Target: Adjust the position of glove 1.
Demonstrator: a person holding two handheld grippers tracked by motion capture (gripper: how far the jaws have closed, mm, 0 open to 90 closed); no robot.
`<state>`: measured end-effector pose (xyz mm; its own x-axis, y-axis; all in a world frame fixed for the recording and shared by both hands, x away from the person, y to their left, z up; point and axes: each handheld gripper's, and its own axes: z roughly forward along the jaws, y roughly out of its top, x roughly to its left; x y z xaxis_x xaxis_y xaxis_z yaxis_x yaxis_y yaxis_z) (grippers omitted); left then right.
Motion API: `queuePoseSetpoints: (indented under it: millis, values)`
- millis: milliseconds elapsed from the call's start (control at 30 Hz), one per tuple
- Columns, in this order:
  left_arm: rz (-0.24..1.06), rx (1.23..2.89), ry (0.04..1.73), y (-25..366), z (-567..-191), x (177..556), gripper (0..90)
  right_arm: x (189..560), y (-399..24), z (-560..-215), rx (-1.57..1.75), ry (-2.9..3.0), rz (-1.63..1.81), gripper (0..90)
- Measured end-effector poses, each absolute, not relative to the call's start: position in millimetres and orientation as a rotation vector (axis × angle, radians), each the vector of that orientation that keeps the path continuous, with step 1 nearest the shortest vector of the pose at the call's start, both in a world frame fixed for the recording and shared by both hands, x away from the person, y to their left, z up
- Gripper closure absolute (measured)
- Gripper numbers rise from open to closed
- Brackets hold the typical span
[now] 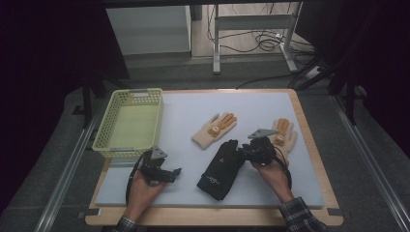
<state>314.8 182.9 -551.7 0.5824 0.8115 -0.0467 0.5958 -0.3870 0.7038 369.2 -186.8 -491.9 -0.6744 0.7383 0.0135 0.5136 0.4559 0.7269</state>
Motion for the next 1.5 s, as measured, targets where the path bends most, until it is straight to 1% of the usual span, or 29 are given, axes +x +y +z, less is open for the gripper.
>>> queuePoseSetpoints:
  millis: [67,200,267,400,600,800,967,1200,1500]
  values:
    - [0.401,2.121,1.115,182.9,-551.7,314.8,6.2,357.4,-194.7,-490.2,1.066,2.401,1.057,72.8]
    - [0.401,2.12,1.115,182.8,-551.7,314.8,6.2,338.4,-206.7,-499.1,1.08,2.418,1.047,84.4]
    - [0.401,2.12,1.115,182.8,-551.7,314.8,6.2,334.4,-210.1,-506.7,1.09,2.432,1.045,85.5]
    - [0.402,2.12,1.115,182.8,-551.7,314.7,6.2,332.6,-206.0,-523.4,1.082,2.461,1.054,85.5]
    - [0.402,2.12,1.115,182.8,-551.7,314.7,6.2,333.2,-192.9,-526.3,1.038,2.484,1.058,85.1]
    - [0.402,2.12,1.115,182.8,-551.8,314.8,6.2,308.0,-189.0,-526.2,0.966,2.568,1.085,84.9]
    - [0.4,2.121,1.115,182.9,-551.7,314.9,6.2,292.2,-177.3,-528.9,0.893,2.605,1.123,85.0]
    - [0.397,2.124,1.114,183.0,-551.4,315.2,6.1,293.5,-162.7,-532.0,0.884,2.615,1.17,85.1]
    - [0.374,2.165,1.041,189.5,-550.8,317.0,6.4,303.2,-131.8,-535.7,0.837,2.61,1.193,85.2]
